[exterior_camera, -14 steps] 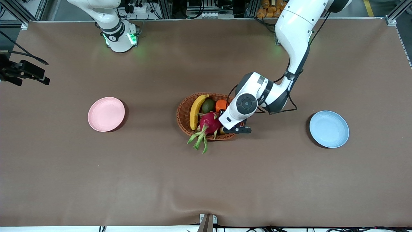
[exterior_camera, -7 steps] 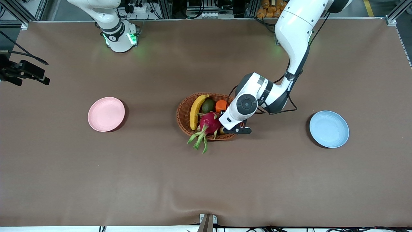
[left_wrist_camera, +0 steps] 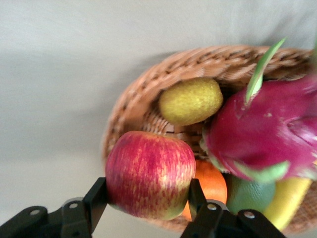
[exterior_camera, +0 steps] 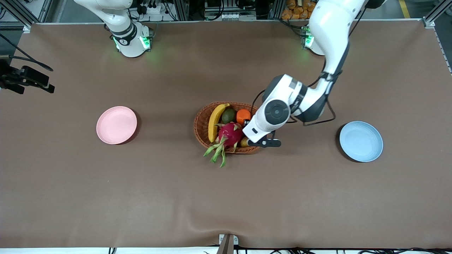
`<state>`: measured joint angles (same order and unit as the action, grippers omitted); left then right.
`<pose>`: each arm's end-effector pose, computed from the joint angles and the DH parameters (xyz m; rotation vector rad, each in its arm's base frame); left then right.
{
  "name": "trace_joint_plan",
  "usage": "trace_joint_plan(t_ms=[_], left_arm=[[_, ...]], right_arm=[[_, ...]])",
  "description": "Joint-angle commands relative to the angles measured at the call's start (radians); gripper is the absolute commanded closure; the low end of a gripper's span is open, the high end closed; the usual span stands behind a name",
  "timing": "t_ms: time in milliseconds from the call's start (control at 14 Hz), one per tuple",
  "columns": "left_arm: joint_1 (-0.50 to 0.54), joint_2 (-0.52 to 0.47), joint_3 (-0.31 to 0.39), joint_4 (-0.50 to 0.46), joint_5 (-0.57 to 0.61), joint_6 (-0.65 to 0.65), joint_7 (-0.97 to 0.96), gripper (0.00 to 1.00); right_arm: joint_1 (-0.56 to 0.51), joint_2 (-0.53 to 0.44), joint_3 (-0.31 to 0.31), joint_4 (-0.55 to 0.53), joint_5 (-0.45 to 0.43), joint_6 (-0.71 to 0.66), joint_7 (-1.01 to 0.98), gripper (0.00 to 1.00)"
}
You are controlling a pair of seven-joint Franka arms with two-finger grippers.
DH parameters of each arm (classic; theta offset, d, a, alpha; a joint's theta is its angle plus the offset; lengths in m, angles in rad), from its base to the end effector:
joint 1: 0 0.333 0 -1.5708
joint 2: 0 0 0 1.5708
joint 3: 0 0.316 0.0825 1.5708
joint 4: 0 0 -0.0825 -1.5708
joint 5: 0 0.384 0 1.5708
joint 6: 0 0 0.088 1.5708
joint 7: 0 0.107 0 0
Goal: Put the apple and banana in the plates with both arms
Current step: 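Lift the apple and carry it over the light blue plate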
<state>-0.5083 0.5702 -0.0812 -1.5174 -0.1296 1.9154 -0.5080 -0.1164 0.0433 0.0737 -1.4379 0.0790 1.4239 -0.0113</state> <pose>0.5674 -0.3808 0.3179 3.0713 -0.0278 -0.3556 0.5527 -0.0153 0.6503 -3.0571 0.0337 0.0840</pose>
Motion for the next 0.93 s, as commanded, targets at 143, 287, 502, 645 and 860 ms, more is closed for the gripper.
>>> trace_joint_plan(t_ms=[143, 287, 502, 645, 860], left_arm=[[0.154, -0.102, 0.003, -0.012, 0.016, -0.078, 0.156, 0.76], [0.243, -0.130, -0.003, -0.039, 0.067, -0.078, 0.235, 0.76], [0.356, -0.144, -0.005, -0.102, 0.076, -0.072, 0.367, 0.76], [0.404, -0.164, -0.002, -0.144, 0.097, -0.069, 0.401, 0.76], [0.488, -0.187, -0.006, -0.217, 0.253, -0.018, 0.424, 0.77]], right_arm=[[-0.025, -0.002, 0.015, -0.004, 0.021, 0.007, -0.015, 0.00], [-0.028, -0.002, 0.015, -0.004, 0.021, 0.007, -0.016, 0.00], [-0.029, -0.002, 0.015, -0.004, 0.021, 0.007, -0.018, 0.00], [-0.028, -0.002, 0.015, -0.004, 0.021, 0.007, -0.021, 0.00], [-0.028, -0.002, 0.015, -0.004, 0.022, 0.007, -0.021, 0.00]])
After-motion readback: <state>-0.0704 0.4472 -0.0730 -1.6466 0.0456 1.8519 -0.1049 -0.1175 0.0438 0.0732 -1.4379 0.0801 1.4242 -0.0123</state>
